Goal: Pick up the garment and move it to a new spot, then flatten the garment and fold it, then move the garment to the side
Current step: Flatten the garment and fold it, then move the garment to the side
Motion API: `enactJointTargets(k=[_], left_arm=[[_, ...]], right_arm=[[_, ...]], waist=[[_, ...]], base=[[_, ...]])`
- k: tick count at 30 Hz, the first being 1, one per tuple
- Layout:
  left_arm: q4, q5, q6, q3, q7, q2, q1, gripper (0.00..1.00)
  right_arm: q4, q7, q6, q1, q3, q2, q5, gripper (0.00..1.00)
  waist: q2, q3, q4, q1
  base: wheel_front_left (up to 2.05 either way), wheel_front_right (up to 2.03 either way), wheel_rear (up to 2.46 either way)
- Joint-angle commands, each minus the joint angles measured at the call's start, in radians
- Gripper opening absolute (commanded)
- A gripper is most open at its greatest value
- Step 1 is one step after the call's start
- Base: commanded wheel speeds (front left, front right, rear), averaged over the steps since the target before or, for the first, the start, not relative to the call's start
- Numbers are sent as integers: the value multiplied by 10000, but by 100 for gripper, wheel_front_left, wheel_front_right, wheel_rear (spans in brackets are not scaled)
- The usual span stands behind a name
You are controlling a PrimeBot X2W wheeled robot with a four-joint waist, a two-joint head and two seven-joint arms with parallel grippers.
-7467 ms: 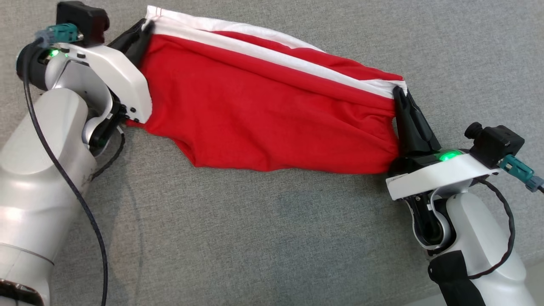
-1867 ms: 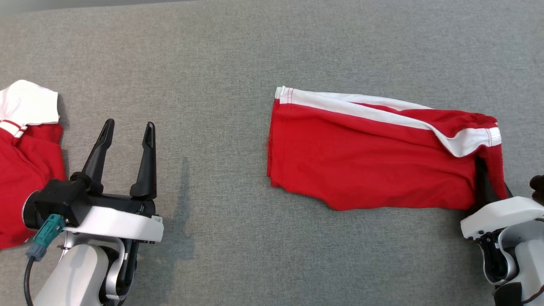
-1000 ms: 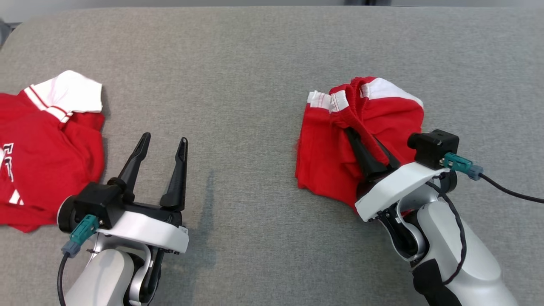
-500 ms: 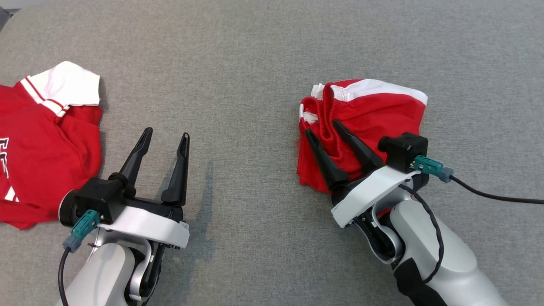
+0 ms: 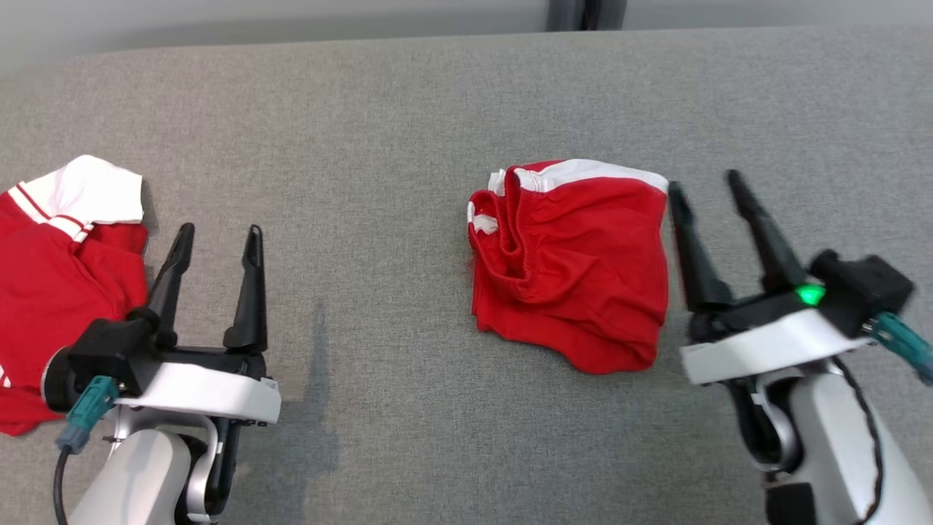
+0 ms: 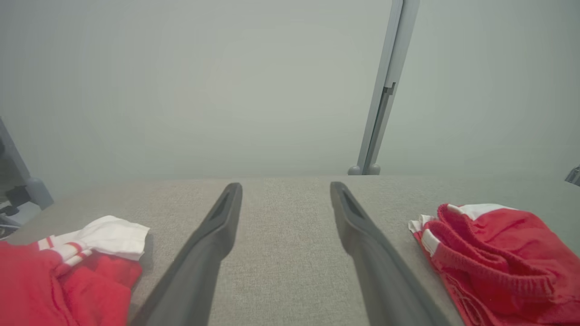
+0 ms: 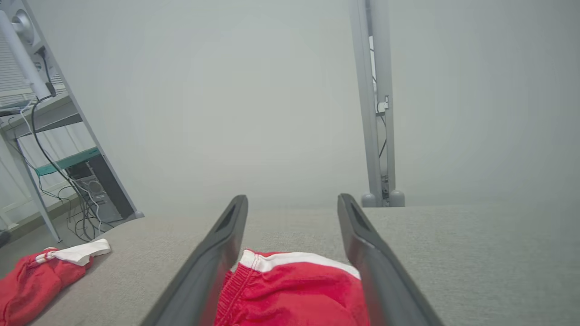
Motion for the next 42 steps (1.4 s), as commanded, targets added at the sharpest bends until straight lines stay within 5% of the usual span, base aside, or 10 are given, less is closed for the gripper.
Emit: enactJointTargets(k=[1, 9, 28, 42], left_arm=[[-82, 9, 76, 91, -48, 84, 92, 100], [-811, 225, 601, 471, -53, 421, 775, 100], [-1362, 604, 1163, -315, 833, 667, 2190, 100], [-1348, 397, 1285, -281, 870, 709, 2553, 100]], right_arm=[[-199, 84, 0, 198, -225, -59, -160, 100], [-2139, 1137, 0, 1902, -2318, -52, -1728, 100], [-2738, 2173, 0, 3981, -2510, -52, -2021, 100], [-2892, 2367, 0, 4334, -2614, -52, -1786, 100]], waist=[[0, -104, -68, 0], [0, -841, -137, 0], [0, -2695, -102, 0], [0, -2846, -38, 0]], base=[[0, 0, 0], [0, 0, 0], [0, 0, 0], [0, 0, 0]])
